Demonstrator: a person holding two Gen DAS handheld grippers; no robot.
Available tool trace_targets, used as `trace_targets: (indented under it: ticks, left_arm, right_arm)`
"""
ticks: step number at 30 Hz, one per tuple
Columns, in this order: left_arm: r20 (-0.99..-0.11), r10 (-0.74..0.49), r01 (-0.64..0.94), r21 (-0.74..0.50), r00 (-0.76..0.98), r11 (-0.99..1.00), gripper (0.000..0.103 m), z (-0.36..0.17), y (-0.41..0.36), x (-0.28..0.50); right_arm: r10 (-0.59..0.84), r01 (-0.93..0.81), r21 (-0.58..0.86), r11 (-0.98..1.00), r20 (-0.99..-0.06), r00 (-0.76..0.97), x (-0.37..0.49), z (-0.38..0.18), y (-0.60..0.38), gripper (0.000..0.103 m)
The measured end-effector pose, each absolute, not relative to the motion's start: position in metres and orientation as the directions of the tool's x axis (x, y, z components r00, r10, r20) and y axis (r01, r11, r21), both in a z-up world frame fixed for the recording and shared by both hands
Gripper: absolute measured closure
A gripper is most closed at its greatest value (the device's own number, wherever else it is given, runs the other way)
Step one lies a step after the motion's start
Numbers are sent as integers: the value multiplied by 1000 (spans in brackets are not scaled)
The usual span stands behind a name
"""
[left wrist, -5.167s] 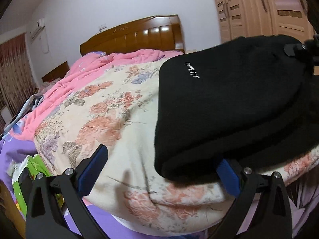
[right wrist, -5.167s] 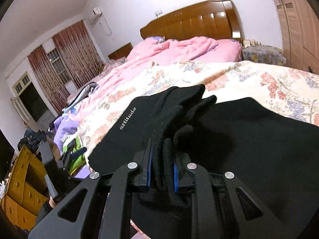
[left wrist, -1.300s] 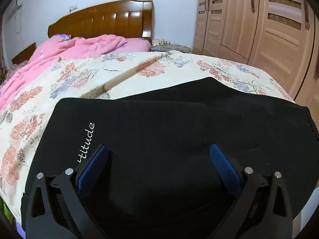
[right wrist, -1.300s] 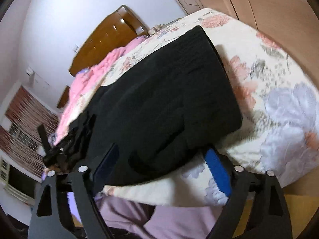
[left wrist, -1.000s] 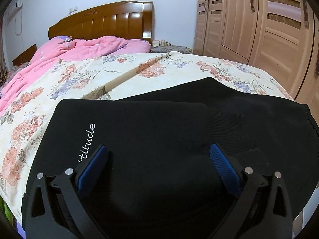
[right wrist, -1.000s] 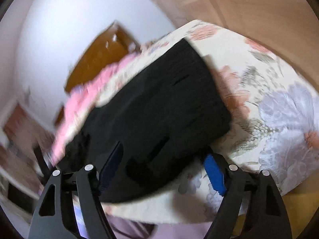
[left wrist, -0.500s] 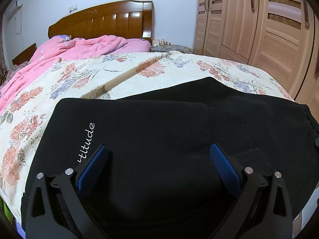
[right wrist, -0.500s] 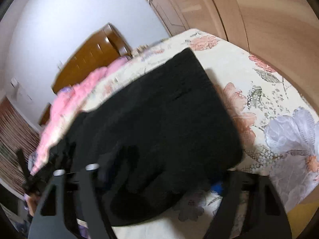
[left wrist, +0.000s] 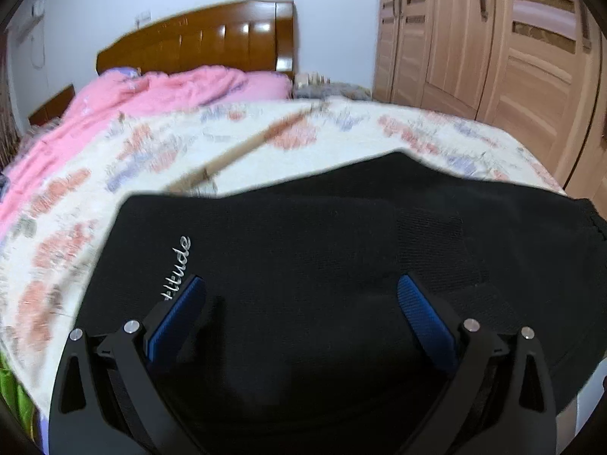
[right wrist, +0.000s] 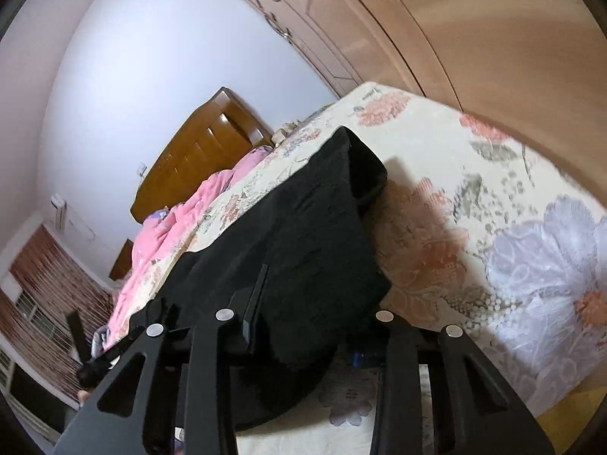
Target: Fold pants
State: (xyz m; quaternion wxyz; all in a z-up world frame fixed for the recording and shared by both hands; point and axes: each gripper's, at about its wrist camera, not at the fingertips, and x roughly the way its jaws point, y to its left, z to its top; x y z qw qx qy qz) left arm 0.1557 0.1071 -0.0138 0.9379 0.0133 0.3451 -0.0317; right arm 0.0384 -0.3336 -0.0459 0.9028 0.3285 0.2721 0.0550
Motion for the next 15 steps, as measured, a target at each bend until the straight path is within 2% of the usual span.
trace_targets:
  ticks: [1,4,6,7,8,10,11,14,15]
  left_arm:
    - [-626,-74,102,9,776,995,2,-6,100,148]
    - [-600,-78,197,136,796,971,2,2,62,129]
    - [-645,-69,276,225,761,935,1,-18,38,130]
    - [-676,-11,285,295,737,912,1,-38,28,135]
    - [-639,-39,268,266,768,926,1,-39,31,134]
    - [-692,-152,253,46,706,966,1,-44,55,146]
    - [-702,-183,261,4,689,965,1,-43,62,149]
    - [-693,-146,276,79,706,958,2,-32,57,139]
    - [-661,-165,283,74,732,956,2,-20,61,130]
  right_arm:
    - [272,80,620,781,-452,849,36,-44,-333,70]
    - [258,88,627,774,-439,860,32,-48,-329,70]
    - [245,88,631,771,-421,873,25,-44,-329,70]
    - [241,85,632,770,-412,879,23,-41,-329,70]
    - [237,75,630,773,-396,887,21,-35,-328,70]
    - [232,52,617,785,-372,899,18,-20,-323,70]
    - [228,36,599,800,-358,905,16,-9,-317,70]
    - [215,-24,503,864,-325,921,13,27,-288,70]
    - [214,-48,462,886,-315,925,15,39,-274,70]
